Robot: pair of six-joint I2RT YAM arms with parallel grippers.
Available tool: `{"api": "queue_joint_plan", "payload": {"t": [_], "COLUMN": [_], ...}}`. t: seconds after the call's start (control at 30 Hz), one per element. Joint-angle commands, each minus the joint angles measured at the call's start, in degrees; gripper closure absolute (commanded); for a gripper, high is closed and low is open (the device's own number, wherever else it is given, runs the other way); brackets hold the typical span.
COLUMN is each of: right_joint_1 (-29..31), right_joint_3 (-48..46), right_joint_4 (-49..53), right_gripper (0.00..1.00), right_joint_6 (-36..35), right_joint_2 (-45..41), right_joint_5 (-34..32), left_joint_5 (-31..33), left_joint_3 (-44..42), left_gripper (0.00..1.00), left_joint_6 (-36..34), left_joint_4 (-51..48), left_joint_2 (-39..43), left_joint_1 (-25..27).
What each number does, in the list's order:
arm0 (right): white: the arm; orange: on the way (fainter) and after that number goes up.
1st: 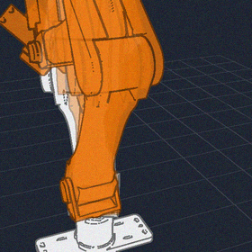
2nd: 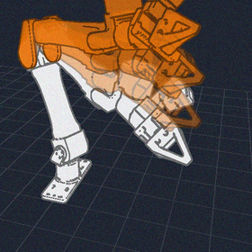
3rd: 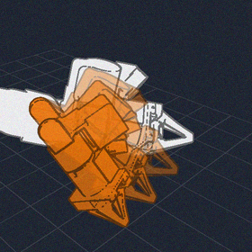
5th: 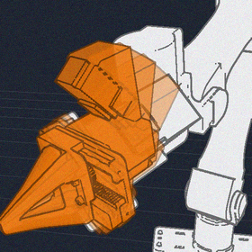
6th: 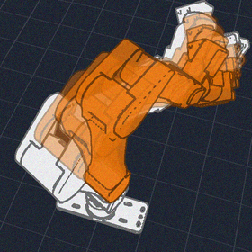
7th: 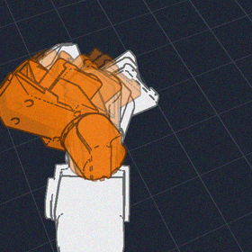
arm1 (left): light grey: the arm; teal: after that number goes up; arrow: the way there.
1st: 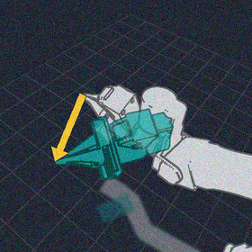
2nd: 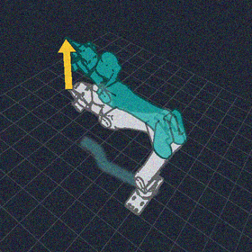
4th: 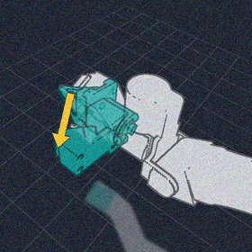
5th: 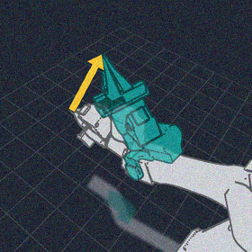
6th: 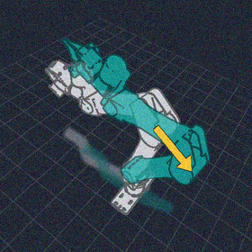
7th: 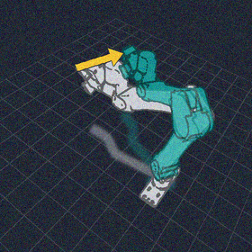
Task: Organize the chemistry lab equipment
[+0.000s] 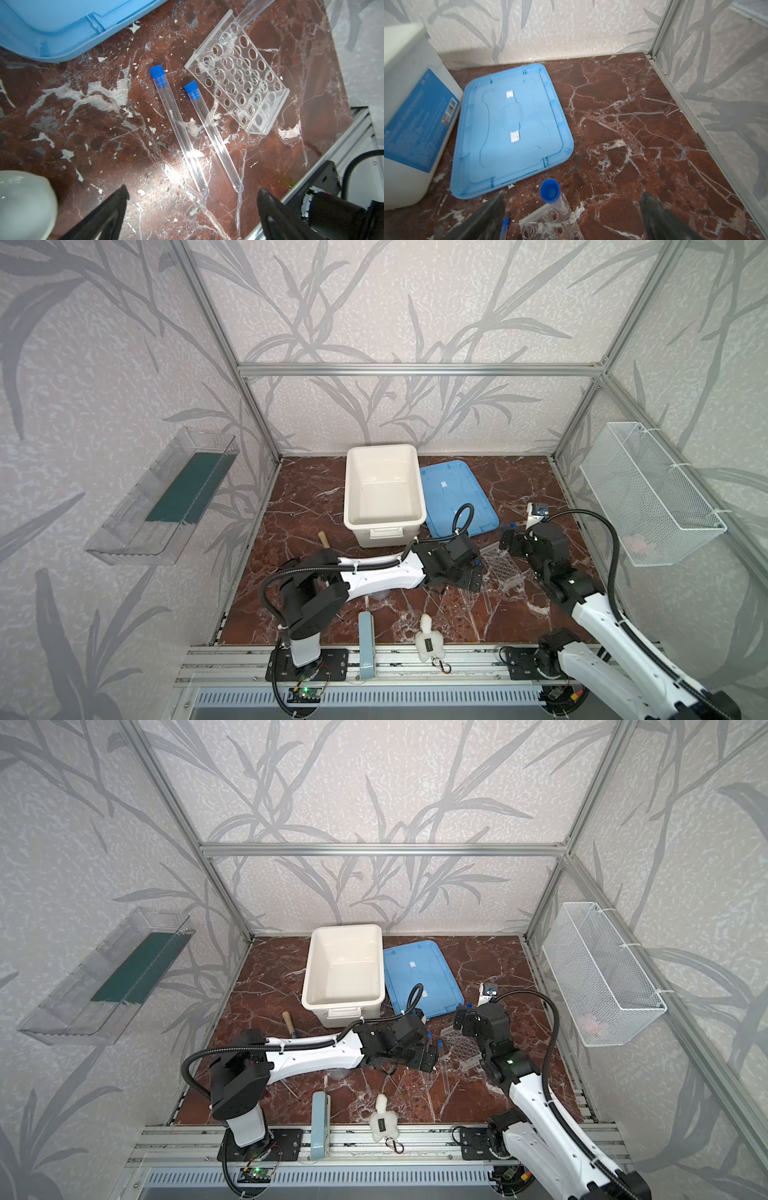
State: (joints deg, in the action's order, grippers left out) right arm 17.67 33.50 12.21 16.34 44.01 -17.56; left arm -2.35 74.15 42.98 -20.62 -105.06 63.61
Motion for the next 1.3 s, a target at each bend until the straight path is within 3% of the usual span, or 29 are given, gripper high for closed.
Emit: {"api": "queue_joint_plan", "payload": {"t": [0.0,0.17,0.43,0.57,0.67,0.9,1.0,1.27], "right_joint_1": [0.1,-0.3,-0.2,-0.3,-0.3,-0.3,-0.3,-0.3], "right_joint_3": [5.0,9.5,8.1,6.3,5.5,6.5,6.5,6.7], "right_joint_4": [16.5,31.1,37.8,38.8,39.2,40.3,39.9,39.6], "right_gripper": [0.01,0.01,0.01,0.01,0.0,0.0,0.0,0.01], "right_joint_6": [5.2,10.6,15.1,16.6,16.6,16.4,16.1,15.8], "right_joint_2": [-3.3,-5.2,-10.2,-12.6,-14.9,-17.8,-17.1,-17.3], "right_joint_5": [2.1,11.8,20.4,21.7,21.5,20.2,20.5,19.6], "left_joint_5": [-0.9,-3.2,-5.6,-3.9,-4.9,-0.4,1.9,-1.1], "left_joint_3": [3.5,5.8,9.6,12.7,11.9,17.3,18.1,17.0], "left_gripper": [0.09,0.21,0.29,0.37,0.38,0.55,0.56,0.54], "left_joint_6": [-1.3,-1.8,-5.7,-7.1,-7.5,-8.3,-9.0,-6.4], "left_joint_4": [-7.1,-9.7,-13.0,-16.6,-13.5,-20.4,-22.1,-18.8], "left_joint_2": [-2.0,-5.4,-9.4,-11.9,-12.1,-16.8,-17.5,-16.0], "left_joint_1": [-0.2,0.0,0.2,0.7,0.7,1.3,1.9,1.8]}}
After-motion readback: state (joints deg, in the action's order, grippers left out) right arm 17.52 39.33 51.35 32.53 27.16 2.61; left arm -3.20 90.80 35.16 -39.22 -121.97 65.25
